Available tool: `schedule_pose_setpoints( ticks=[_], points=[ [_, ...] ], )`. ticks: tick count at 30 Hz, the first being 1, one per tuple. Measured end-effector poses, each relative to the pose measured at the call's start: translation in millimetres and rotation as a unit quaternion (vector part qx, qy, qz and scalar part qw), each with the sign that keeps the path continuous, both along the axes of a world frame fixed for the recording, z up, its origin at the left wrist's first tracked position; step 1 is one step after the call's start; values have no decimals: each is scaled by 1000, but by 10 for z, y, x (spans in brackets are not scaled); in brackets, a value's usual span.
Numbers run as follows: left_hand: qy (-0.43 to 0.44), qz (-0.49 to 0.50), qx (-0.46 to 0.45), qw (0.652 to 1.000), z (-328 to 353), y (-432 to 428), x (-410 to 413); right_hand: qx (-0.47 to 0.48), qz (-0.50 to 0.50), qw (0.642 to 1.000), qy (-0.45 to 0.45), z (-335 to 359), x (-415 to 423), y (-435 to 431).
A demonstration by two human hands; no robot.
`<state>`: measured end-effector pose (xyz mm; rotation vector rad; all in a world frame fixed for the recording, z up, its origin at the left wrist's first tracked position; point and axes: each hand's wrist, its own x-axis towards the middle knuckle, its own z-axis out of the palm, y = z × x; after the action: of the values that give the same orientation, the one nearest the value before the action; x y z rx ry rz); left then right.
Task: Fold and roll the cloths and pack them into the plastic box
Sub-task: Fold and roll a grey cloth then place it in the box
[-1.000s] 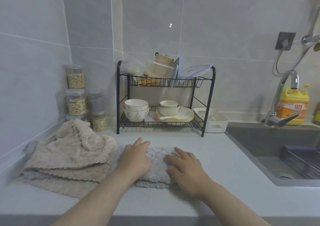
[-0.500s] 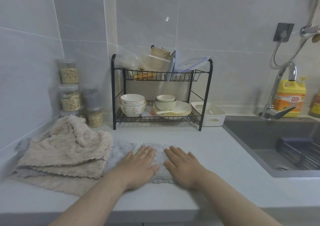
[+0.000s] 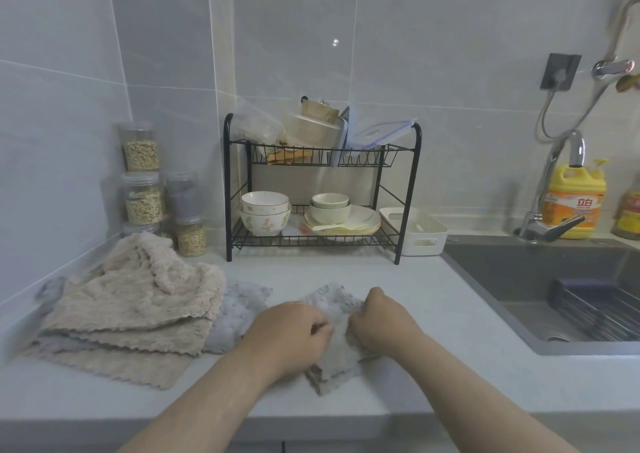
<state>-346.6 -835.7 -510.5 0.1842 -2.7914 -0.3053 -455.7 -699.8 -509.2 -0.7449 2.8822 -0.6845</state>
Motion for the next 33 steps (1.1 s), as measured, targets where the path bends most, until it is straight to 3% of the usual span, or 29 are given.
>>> schedule_pose_setpoints(
  ticks=[5,8,11,15,20,25,28,33],
  points=[
    [18,-18,57,998,124,-31,-122,15,80,996,36,-1,-162,123],
    [9,20,144,989,56,-158,-191,7,39,998,49,-37,-156,198],
    [-5,47,244,969,4,-294,-237,59,-28,997,26,-34,-188,339],
    [-89,38,270,958,59,-427,-361,122,16,992,-19,98,-144,420],
    [-174,6,424,889,190,-439,-453,-99,54,992,-55,78,-179,392],
    [-165,-30,353,921,110,-458,-483,-205,42,976,-56,-48,-280,413],
    [-117,3,305,945,59,-428,-521,-257,29,954,-151,-70,-305,430],
    [-60,6,371,927,-41,-443,-491,-108,47,990,-80,-3,-256,477]
  ],
)
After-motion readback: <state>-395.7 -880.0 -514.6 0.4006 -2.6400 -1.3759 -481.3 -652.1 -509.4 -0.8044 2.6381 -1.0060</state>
